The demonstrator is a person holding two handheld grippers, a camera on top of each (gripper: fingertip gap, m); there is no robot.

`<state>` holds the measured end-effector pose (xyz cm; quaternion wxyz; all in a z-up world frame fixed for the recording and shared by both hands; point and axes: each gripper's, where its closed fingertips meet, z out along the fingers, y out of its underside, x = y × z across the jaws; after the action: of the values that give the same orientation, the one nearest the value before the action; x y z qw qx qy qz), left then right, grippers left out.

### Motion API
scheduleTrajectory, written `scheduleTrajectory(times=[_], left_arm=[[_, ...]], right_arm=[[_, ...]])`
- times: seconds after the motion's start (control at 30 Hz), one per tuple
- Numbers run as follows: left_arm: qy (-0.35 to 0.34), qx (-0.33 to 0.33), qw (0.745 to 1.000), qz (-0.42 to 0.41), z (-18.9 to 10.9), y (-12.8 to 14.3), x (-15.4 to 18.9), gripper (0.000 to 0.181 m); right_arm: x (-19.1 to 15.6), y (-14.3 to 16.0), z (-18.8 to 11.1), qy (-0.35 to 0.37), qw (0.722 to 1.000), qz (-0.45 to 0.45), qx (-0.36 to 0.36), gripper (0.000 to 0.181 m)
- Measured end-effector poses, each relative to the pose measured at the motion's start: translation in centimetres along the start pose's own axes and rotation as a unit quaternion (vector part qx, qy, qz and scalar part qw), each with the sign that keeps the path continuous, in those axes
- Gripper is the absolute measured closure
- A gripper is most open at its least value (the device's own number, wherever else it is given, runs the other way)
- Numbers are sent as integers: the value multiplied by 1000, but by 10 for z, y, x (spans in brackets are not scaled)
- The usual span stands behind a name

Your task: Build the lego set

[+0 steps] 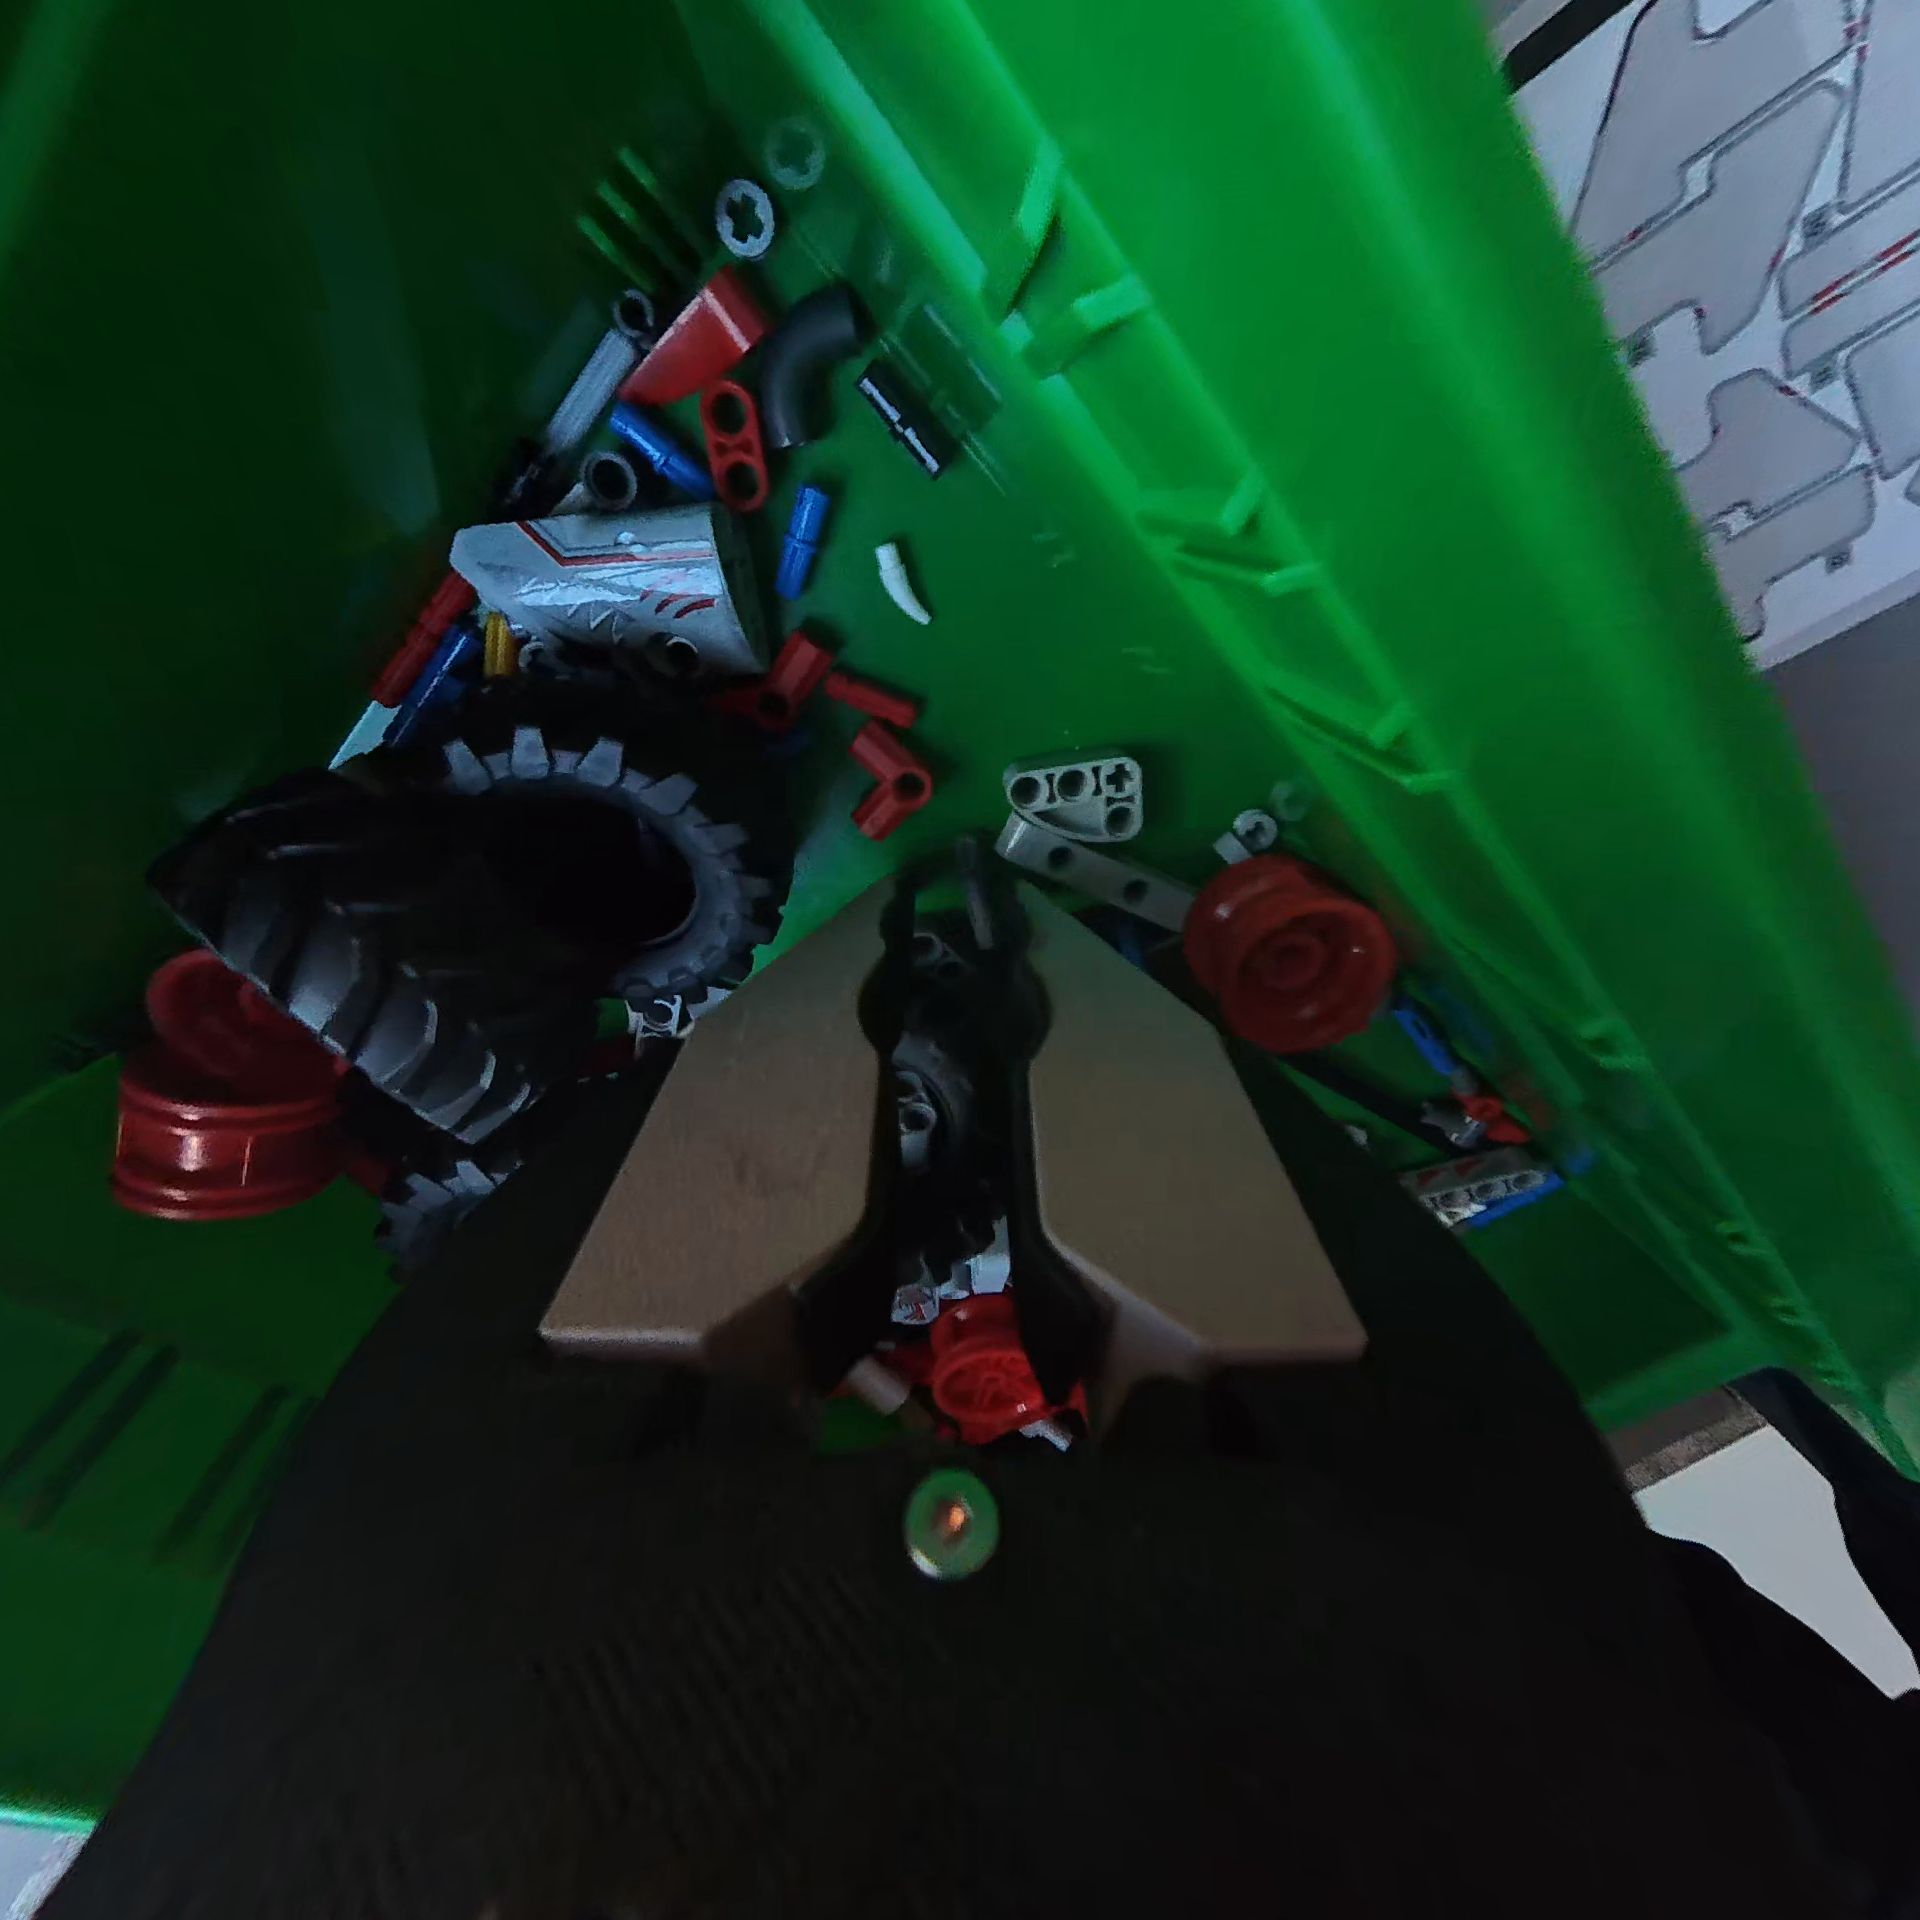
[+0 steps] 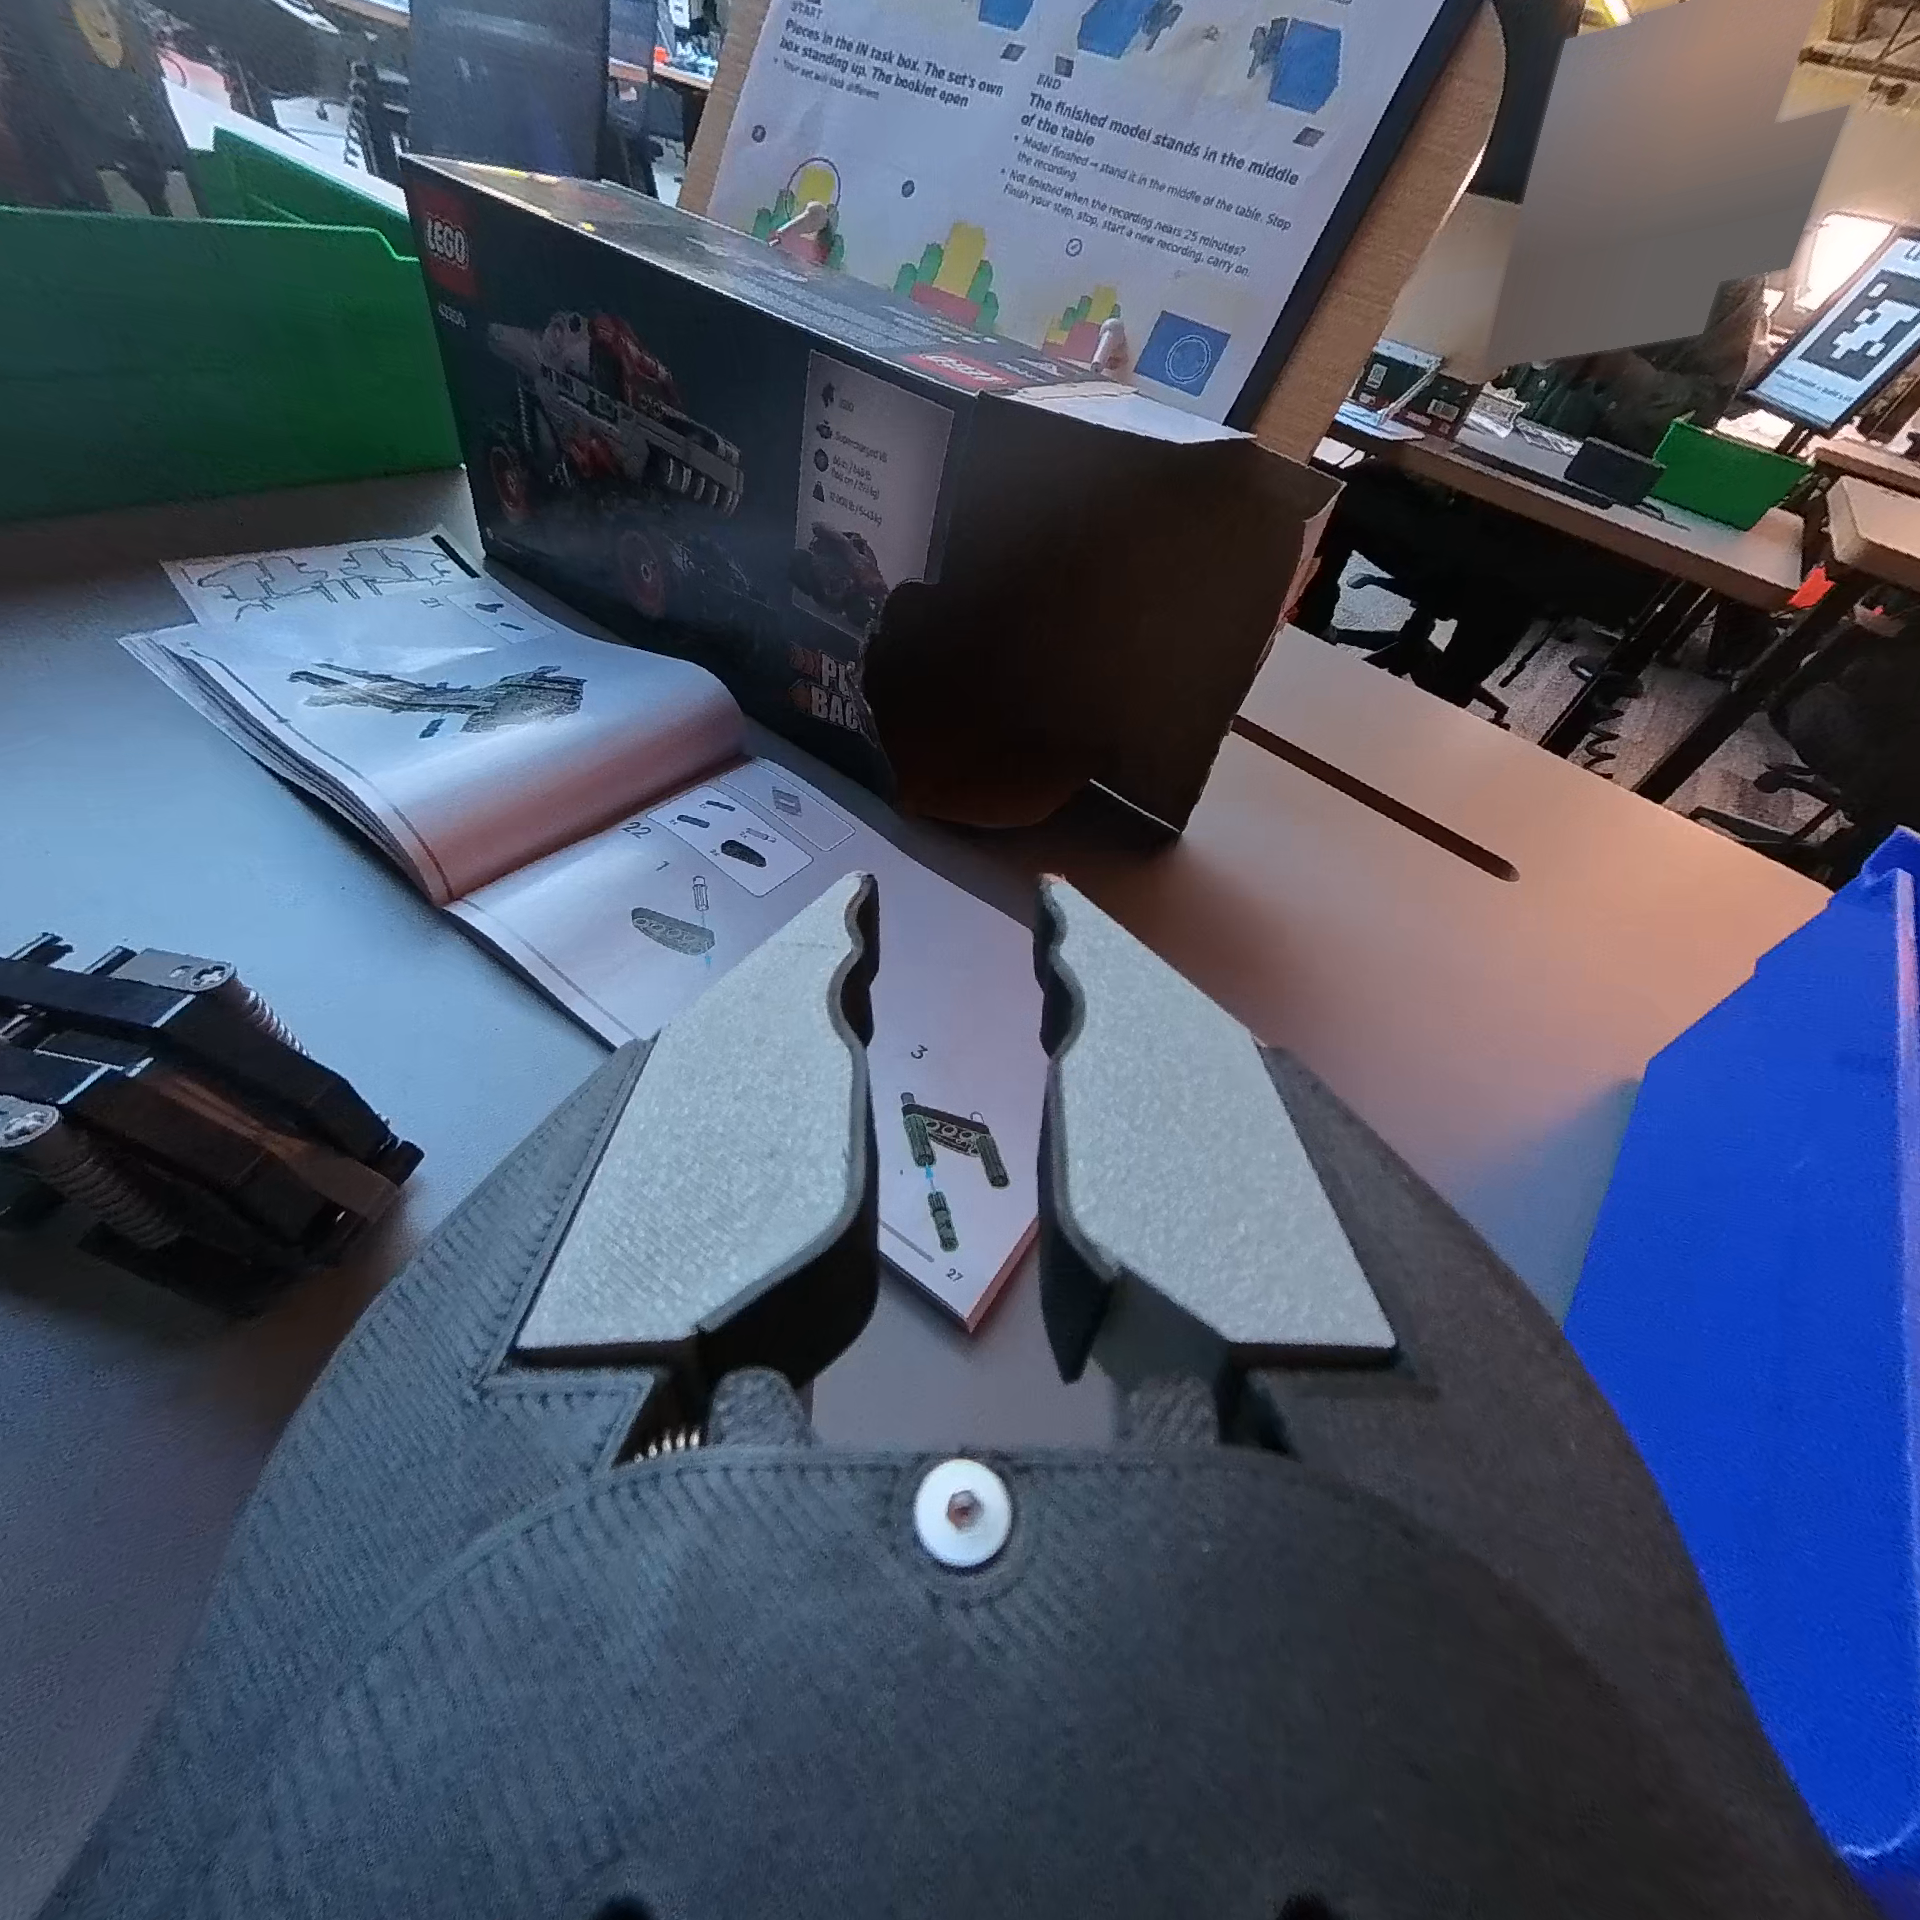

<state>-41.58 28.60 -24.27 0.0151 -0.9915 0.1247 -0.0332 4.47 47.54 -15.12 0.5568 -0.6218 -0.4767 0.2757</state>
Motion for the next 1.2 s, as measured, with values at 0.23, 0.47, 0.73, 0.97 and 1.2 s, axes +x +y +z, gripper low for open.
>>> scheduleTrajectory(times=[0.23,0.47,0.73,0.97,1.2], left_arm=[[-19,-3,1000,9,1,-2,-1,177],[-32,-10,999,16,-1,0,-4,177],[-82,78,993,13,-60,-2,-2,177],[-72,302,945,105,-149,-46,69,177],[82,427,870,231,-154,-76,243,178]], right_arm=[[1,1,0,3,1000,0,-1,155],[4,2,-1,12,1000,-1,-4,156],[1,-6,-6,-2,1000,1,14,157],[-11,-14,-8,-32,999,18,32,157],[-32,-10,-1,-100,995,10,17,158]])
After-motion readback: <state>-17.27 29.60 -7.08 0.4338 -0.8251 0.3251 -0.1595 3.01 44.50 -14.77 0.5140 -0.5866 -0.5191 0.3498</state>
